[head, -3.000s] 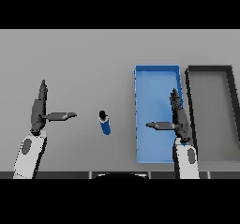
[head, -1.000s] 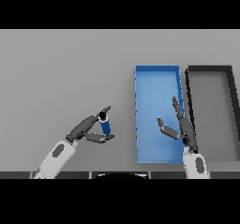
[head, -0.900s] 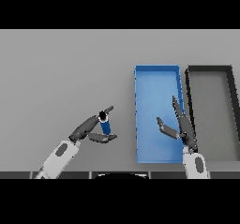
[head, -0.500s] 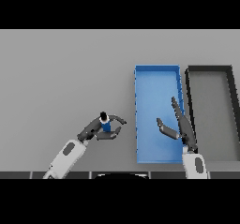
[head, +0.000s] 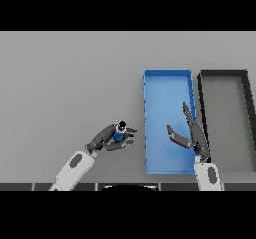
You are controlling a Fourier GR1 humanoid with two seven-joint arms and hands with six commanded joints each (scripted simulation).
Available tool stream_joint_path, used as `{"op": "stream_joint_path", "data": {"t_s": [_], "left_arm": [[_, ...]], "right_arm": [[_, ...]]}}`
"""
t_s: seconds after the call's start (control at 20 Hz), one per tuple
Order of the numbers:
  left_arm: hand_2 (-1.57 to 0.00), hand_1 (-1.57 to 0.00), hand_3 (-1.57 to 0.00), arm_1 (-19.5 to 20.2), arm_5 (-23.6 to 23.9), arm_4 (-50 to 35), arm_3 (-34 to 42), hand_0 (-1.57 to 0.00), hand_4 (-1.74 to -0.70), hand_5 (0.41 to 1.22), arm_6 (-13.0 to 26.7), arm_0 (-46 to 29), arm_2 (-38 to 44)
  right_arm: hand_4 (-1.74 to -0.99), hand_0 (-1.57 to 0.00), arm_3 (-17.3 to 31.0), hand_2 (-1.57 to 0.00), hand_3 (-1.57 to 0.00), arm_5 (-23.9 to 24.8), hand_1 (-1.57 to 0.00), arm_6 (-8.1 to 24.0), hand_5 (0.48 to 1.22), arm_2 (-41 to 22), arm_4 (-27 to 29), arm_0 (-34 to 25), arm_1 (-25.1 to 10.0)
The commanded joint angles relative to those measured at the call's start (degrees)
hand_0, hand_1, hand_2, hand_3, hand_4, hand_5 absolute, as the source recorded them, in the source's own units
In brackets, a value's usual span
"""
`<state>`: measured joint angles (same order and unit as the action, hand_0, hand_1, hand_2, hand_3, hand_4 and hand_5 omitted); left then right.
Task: Pick up the blue pipe and place it into the blue bin.
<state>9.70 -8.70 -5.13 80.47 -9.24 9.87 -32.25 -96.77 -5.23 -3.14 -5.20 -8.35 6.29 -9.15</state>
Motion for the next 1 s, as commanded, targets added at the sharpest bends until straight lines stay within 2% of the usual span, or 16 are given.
{"op": "stream_joint_path", "data": {"t_s": [0.0, 0.15, 0.25, 0.3, 0.4, 0.45, 0.6, 0.7, 0.95], "left_arm": [[-1.49, -1.48, -1.43, -0.44, 0.39, -0.29, 1.22, -1.47, -1.7, 1.187, 0.25, 0.41, -0.06], [-1.53, -1.52, -1.45, -1.65, 0.67, -0.71, 3.87, -1.52, -1.71, 1.204, -0.33, 1.99, -0.44], [-1.54, -1.54, -1.45, -1.59, -0.1, -1.67, 5.57, -1.54, -1.72, 1.21, 0.49, 3.04, -0.34], [-1.55, -1.55, -1.45, -1.73, 0.15, -1.47, 6.73, -1.54, -1.72, 1.212, 1.31, 3.26, -0.73], [-1.56, -1.56, -1.45, -1.86, -0.2, -2.53, 8.45, -1.55, -1.72, 1.215, 3.94, 4.61, -0.7], [-1.56, -1.56, -1.45, -2.07, -0.27, -2.56, 9.4, -1.56, -1.72, 1.216, 5.29, 5.09, -1.11], [-1.57, -1.56, -1.44, -1.85, -0.52, -3.05, 10.96, -1.56, -1.73, 1.219, 7.05, 5.99, -1.22], [-1.57, -1.57, -1.44, -1.34, -0.73, -3.45, 11.19, -1.57, -1.73, 1.219, 9.29, 6.01, -1.28], [-1.57, -1.57, -1.44, -0.91, -0.21, -2.66, 11.18, -1.57, -1.73, 1.22, 8.18, 4.83, -1.69]], "right_arm": [[-1.279, 0.0, 0.57, 0.0, 0.0, -0.06, 0.0, 1.13, 0.656, 0.52, 0.61, -0.61, -0.01], [-1.28, 0.0, -0.66, 0.0, 0.0, 0.02, 0.0, -0.13, 0.663, -0.46, -0.49, 0.37, 0.08], [-1.277, 0.0, 0.23, 0.0, 0.0, 0.26, 0.0, 0.82, 0.673, 0.14, -0.96, -0.28, -0.73], [-1.278, 0.0, 0.1, 0.0, 0.0, 0.21, 0.0, -0.23, 0.678, 0.02, -1.26, 0.01, -0.95], [-1.275, 0.0, -0.03, 0.0, 0.0, 0.33, 0.0, 0.42, 0.683, 0.34, -1.24, -0.35, -1.23], [-1.272, 0.0, 0.31, 0.0, 0.0, 0.32, 0.0, -0.42, 0.684, -0.02, -1.61, 0.39, -1.01], [-1.273, 0.0, 0.48, 0.0, 0.0, 0.07, 0.0, -1.04, 0.688, 0.31, -1.01, 0.4, -1.01], [-1.271, 0.0, -1.37, 0.0, 0.0, 1.66, 0.0, -1.76, 0.688, -0.3, -1.66, 3.25, 0.63], [-1.25, 0.0, -9.31, 0.0, 0.0, 9.02, 0.0, -1.33, 0.688, -3.14, -6.36, 15.16, 6.96]]}}
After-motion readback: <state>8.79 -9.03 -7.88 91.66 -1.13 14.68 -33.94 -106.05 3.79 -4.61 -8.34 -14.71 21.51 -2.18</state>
